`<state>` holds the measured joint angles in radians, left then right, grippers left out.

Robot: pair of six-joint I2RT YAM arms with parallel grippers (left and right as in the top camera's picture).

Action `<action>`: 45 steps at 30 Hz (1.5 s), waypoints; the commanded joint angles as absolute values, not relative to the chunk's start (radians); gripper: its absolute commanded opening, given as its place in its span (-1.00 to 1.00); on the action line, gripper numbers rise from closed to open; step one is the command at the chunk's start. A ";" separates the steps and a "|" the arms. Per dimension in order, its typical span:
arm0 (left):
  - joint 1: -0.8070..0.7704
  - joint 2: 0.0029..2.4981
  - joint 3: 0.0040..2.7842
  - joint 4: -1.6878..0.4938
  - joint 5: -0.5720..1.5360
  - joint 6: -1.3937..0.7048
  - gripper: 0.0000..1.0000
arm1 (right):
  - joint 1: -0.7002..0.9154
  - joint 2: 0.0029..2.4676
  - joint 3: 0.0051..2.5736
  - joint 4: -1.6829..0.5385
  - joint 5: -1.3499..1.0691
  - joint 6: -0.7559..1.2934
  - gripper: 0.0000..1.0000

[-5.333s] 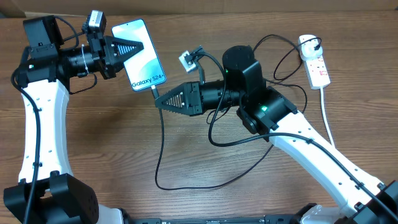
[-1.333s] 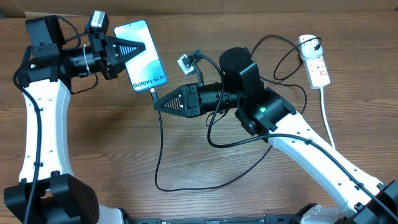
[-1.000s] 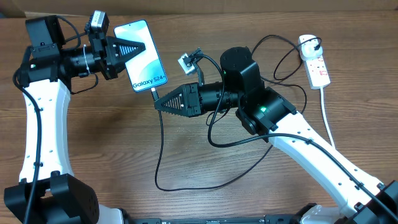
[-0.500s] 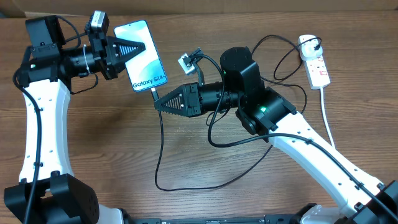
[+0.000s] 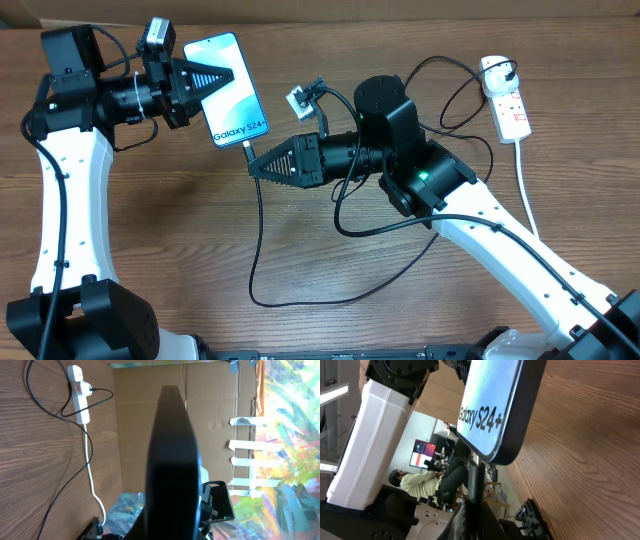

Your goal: Plug charger to phone and switch on socket

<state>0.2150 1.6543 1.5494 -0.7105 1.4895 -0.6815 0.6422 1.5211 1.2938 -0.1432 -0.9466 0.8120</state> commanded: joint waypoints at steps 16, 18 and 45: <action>0.209 1.647 1.557 -0.709 1.510 -0.672 -0.91 | 0.641 1.500 1.309 -0.136 -0.967 0.812 -0.93; 0.209 1.647 1.557 -0.709 1.510 -0.672 -0.92 | 0.641 1.500 1.309 -0.136 -0.967 0.812 -0.92; 0.209 1.647 1.557 -0.709 1.501 -0.673 -0.91 | 0.656 1.500 1.309 -0.136 -0.963 0.811 -0.93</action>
